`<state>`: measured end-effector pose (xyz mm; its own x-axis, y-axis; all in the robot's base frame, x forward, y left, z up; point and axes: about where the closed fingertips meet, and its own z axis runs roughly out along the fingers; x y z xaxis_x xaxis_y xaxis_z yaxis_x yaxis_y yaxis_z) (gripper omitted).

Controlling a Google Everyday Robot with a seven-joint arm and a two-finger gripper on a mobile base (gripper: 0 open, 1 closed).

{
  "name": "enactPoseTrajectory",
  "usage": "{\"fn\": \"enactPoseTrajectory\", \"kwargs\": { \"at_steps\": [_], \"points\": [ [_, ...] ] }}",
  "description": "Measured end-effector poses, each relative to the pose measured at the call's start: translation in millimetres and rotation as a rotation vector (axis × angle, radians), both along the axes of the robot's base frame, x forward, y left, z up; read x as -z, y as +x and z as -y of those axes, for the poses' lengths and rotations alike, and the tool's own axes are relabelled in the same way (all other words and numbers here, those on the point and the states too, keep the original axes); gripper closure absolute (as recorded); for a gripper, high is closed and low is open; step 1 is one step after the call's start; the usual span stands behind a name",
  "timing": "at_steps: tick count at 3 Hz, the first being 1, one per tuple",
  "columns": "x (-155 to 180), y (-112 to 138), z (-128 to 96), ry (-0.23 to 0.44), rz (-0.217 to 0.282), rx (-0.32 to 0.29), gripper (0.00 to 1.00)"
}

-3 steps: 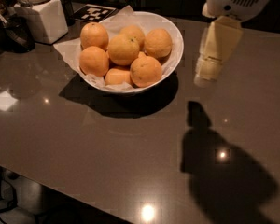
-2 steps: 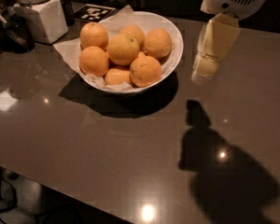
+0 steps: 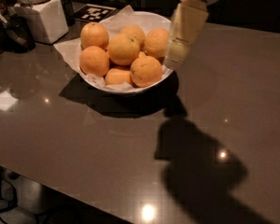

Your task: Pick orange from white bowl

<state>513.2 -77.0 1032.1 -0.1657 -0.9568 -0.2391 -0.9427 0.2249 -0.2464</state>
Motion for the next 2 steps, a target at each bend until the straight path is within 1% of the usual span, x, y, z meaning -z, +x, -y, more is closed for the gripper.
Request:
{"fn": "enactPoseTrajectory", "kwargs": {
  "at_steps": [1, 2],
  "points": [
    [1.9, 15.5, -36.7, -0.009, -0.009, -0.048, 0.00],
    [-0.6, 22.6, -45.9, 0.011, 0.020, -0.056, 0.00]
  ]
}}
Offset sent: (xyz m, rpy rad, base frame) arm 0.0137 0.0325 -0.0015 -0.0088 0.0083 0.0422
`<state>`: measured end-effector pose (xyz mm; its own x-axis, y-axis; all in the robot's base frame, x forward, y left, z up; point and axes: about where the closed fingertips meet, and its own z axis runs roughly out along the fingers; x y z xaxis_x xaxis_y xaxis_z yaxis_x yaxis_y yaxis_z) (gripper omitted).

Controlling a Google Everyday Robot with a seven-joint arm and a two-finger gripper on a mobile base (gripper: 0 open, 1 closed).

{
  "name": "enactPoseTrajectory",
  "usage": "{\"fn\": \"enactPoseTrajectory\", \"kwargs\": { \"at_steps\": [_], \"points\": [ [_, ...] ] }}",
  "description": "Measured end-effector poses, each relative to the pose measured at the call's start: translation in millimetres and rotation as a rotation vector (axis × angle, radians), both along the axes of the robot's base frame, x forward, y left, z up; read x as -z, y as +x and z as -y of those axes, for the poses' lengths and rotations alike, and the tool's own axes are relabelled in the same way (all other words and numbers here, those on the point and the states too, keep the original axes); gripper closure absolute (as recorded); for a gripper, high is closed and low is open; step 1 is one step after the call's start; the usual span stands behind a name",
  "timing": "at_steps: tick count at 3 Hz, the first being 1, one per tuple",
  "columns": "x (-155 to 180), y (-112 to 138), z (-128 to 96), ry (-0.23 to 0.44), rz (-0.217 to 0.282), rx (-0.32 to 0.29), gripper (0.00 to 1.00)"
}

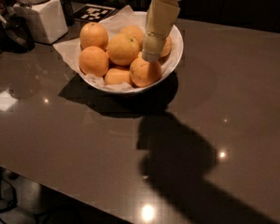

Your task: Pick orange from white bowl

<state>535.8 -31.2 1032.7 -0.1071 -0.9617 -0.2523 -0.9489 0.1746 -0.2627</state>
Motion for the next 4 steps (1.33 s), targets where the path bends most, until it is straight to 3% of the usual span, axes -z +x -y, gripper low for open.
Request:
{"fn": "enactPoseTrajectory", "kwargs": {
  "at_steps": [1, 2, 3, 4],
  "points": [
    [-2.2, 16.2, -22.1, 0.076, -0.016, -0.005, 0.00],
    [-3.6, 33.5, -37.7, 0.123, -0.047, 0.005, 0.10],
    [0.0, 47.9, -47.7, 0.158, -0.083, 0.023, 0.18],
    [6.5, 57.7, -57.0, 0.180, -0.116, 0.034, 0.19]
  ]
}}
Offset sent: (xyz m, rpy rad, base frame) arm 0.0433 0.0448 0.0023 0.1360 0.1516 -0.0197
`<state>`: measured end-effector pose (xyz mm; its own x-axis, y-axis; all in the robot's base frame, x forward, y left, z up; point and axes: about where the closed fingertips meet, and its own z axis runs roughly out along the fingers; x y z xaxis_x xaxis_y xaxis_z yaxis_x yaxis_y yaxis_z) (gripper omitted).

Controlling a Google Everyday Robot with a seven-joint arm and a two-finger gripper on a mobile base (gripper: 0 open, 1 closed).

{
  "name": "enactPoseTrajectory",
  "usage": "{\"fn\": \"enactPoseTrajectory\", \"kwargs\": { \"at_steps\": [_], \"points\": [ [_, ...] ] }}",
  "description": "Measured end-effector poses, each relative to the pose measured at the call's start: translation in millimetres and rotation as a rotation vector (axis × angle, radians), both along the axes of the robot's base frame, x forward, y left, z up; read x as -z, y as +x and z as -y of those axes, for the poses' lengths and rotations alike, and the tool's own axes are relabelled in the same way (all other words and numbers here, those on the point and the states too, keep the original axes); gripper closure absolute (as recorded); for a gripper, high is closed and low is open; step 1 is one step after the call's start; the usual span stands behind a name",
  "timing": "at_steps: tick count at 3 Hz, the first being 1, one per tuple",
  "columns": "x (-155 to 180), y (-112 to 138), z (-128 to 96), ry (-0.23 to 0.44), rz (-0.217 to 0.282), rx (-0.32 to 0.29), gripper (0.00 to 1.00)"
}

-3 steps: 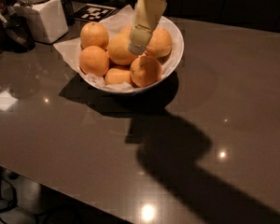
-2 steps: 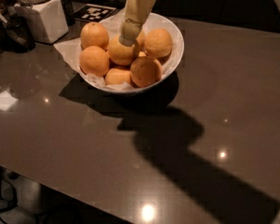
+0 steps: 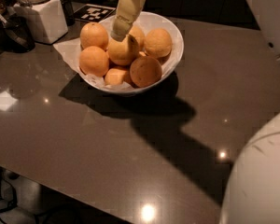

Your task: Pick orange from white bowl

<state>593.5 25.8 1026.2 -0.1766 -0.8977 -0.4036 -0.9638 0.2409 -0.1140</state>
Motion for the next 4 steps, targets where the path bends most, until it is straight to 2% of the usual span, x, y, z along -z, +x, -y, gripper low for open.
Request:
{"fn": "enactPoseTrajectory", "kwargs": {
  "at_steps": [1, 2, 4],
  "points": [
    [12.3, 10.2, -8.8, -0.012, -0.030, 0.014, 0.19],
    [24.7, 23.2, -15.0, -0.041, -0.047, 0.047, 0.24],
    [41.5, 37.2, -19.4, -0.082, -0.073, 0.104, 0.26]
  ]
}}
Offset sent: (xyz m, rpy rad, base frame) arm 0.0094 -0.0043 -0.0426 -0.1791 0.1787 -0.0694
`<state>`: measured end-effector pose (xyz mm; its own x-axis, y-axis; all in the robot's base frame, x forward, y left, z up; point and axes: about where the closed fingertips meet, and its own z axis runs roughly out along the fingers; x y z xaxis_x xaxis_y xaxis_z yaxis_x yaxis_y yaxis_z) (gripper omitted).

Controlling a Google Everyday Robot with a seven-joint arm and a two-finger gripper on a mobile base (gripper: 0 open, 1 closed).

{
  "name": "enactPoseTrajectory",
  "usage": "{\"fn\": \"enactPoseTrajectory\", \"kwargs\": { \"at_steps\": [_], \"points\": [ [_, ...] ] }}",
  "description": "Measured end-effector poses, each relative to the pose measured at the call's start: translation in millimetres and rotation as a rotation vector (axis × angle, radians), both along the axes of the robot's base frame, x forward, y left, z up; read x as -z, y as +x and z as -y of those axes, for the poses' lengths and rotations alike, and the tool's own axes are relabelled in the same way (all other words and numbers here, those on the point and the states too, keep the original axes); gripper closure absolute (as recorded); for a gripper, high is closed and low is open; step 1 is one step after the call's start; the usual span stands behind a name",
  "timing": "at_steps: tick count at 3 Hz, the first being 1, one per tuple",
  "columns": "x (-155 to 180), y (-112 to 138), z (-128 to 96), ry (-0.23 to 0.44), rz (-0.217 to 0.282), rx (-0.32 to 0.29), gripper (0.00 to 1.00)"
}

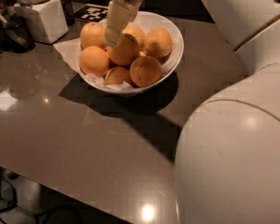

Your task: Pick orange from white bowl

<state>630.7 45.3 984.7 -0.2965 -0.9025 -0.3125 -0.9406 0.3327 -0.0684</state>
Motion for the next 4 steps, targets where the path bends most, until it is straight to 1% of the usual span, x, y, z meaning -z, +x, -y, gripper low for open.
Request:
{"fn": "enactPoseTrajectory", "kwargs": {
  "at_steps": [2, 3, 4],
  "points": [
    [23.2, -9.8, 8.3, -0.030, -0.061, 0.023, 0.25],
    [23.9, -9.6, 9.3, -0.038, -0.061, 0.026, 0.25],
    [20.8, -6.2, 9.4, -0.043, -0.049, 0.026, 0.25]
  ]
}}
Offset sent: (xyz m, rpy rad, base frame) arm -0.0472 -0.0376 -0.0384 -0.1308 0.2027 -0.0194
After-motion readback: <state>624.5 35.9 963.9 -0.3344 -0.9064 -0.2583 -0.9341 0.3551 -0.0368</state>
